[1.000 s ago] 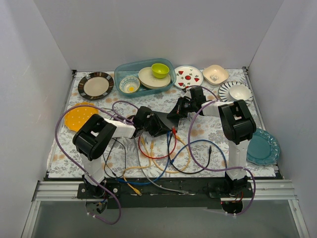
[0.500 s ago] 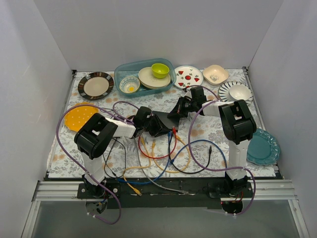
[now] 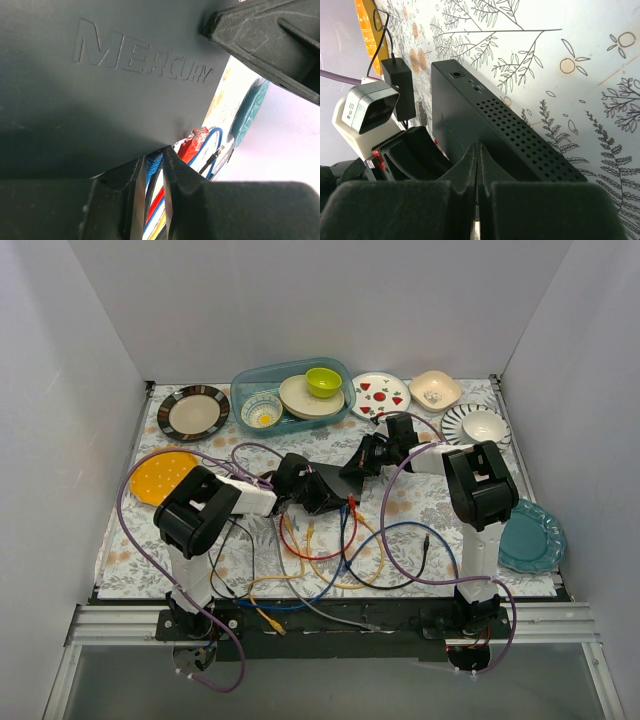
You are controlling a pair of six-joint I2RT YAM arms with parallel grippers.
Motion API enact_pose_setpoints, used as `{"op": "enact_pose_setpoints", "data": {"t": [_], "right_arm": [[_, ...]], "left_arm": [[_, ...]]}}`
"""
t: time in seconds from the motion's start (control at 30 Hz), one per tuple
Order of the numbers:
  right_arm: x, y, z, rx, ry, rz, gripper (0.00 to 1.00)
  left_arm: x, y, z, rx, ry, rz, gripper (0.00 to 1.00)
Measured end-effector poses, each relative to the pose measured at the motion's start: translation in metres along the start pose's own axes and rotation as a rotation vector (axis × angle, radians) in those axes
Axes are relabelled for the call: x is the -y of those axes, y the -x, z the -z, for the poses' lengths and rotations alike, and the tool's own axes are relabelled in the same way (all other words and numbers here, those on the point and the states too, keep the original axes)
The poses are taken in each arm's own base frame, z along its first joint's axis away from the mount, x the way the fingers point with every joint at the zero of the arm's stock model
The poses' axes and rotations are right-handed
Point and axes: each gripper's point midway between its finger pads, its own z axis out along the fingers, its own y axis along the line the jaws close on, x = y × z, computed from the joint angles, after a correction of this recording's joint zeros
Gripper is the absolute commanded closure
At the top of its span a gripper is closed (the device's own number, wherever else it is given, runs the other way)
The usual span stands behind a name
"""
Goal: Pull the plug from the switch port
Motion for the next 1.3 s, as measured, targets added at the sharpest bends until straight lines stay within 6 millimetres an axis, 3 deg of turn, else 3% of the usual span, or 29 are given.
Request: {"op": "enact_pose_setpoints", "data": {"t": [0.33, 0.7, 0.83, 1.13, 1.3], "right_arm": [[0.000, 0.001, 0.000, 0.001, 0.000, -0.001, 0.99], [0.000, -0.003, 0.000, -0.016, 0.015, -0.004, 0.99], [0.025, -0.009, -0.004, -0.013, -0.062, -0.025, 0.99], [0.006, -0.015, 0.001, 0.047, -0.176, 0.153, 0.99], [-0.009, -0.013, 0.030, 0.135, -0.229, 0.211, 0.99]], "left_arm": [[-0.001, -0.001, 0.002, 0.005, -0.014, -0.020, 1.00], [-0.022, -0.020, 0.035, 0.012, -0.004, -0.007, 1.00], [-0.027, -0.027, 0.041, -0.011, 0.015, -0.003, 1.00], [-0.020, -0.032, 0.029, -0.095, 0.006, -0.022, 1.00], [-0.005, -0.024, 0.008, -0.154, -0.023, -0.095, 1.00]]}}
